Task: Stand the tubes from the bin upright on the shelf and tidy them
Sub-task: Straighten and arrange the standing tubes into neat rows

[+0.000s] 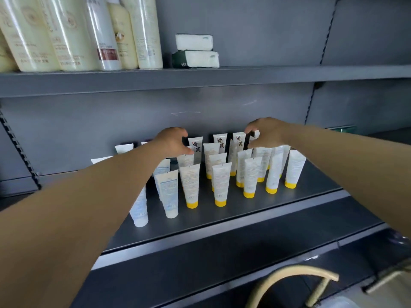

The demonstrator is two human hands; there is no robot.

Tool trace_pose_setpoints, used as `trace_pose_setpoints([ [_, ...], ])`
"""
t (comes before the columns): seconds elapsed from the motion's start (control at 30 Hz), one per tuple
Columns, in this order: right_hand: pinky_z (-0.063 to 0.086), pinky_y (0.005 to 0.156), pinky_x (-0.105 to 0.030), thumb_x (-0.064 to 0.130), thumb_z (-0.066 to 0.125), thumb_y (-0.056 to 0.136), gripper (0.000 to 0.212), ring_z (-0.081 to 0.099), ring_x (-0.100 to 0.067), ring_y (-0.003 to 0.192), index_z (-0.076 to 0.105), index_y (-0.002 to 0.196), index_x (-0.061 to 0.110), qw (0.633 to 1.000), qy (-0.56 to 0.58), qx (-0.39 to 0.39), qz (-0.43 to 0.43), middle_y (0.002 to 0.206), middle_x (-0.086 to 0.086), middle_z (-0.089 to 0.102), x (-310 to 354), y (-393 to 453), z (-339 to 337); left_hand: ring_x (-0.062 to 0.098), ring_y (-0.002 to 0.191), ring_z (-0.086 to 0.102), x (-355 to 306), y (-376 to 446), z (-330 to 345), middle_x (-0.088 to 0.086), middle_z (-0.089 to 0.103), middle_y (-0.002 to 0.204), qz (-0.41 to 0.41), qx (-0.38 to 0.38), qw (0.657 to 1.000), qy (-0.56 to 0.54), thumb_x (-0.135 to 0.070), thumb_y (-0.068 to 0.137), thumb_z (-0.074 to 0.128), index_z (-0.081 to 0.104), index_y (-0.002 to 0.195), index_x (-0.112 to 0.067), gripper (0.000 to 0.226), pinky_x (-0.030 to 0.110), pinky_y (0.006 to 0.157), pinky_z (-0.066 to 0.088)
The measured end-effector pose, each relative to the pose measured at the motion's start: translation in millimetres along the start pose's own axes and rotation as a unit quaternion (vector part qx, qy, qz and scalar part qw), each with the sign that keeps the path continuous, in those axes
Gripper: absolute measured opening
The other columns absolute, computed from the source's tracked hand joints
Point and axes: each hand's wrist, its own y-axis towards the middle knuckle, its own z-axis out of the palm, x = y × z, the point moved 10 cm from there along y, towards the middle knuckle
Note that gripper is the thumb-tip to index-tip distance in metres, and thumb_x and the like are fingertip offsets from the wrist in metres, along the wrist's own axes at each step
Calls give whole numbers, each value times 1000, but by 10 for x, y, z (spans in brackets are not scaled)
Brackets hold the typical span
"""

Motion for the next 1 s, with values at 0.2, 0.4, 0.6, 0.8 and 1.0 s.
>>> trace_pose_setpoints([
  [0.2, 35, 99, -29, 30, 59, 91, 50, 42, -22, 128, 45, 137, 18, 1000, -19, -6, 17, 142, -3, 44, -538, -293, -142, 24, 129, 44, -514, 14, 76, 7, 45, 142, 1, 0, 1000, -28, -32, 84, 68, 44, 137, -12, 62, 32, 104, 36],
  [0.4, 35, 101, -29, 30, 59, 91, 51, 42, -23, 129, 43, 138, 18, 1000, -16, 12, 12, 143, -3, 44, -1206, -386, -208, 23, 129, 43, -1117, 140, 247, 7, 45, 141, -17, -8, 999, -47, -32, 85, 67, 45, 136, -12, 59, 32, 106, 37],
  [0.6, 34, 102, -28, 27, 58, 92, 48, 40, -21, 130, 45, 138, 18, 999, -14, 26, -17, 143, -1, 43, -1810, -410, -267, 25, 126, 46, -1524, 268, 451, 6, 48, 139, -65, -20, 996, -59, -35, 82, 69, 47, 134, -15, 60, 33, 103, 39],
  [0.8, 33, 102, -27, 29, 58, 92, 48, 40, -20, 130, 45, 137, 19, 999, 15, 15, -35, 143, 0, 44, -2072, -452, -357, 25, 121, 50, -1747, 279, 465, 6, 50, 136, -83, -31, 995, -40, -37, 83, 69, 48, 133, -17, 58, 36, 99, 43],
  [1.0, 34, 103, -30, 32, 57, 91, 45, 42, -21, 129, 50, 133, 20, 999, 28, 13, -42, 140, -1, 46, -2227, -401, -310, 26, 121, 49, -1887, 380, 485, 6, 50, 136, -79, -44, 996, -28, -33, 85, 67, 48, 133, -16, 55, 34, 97, 41],
])
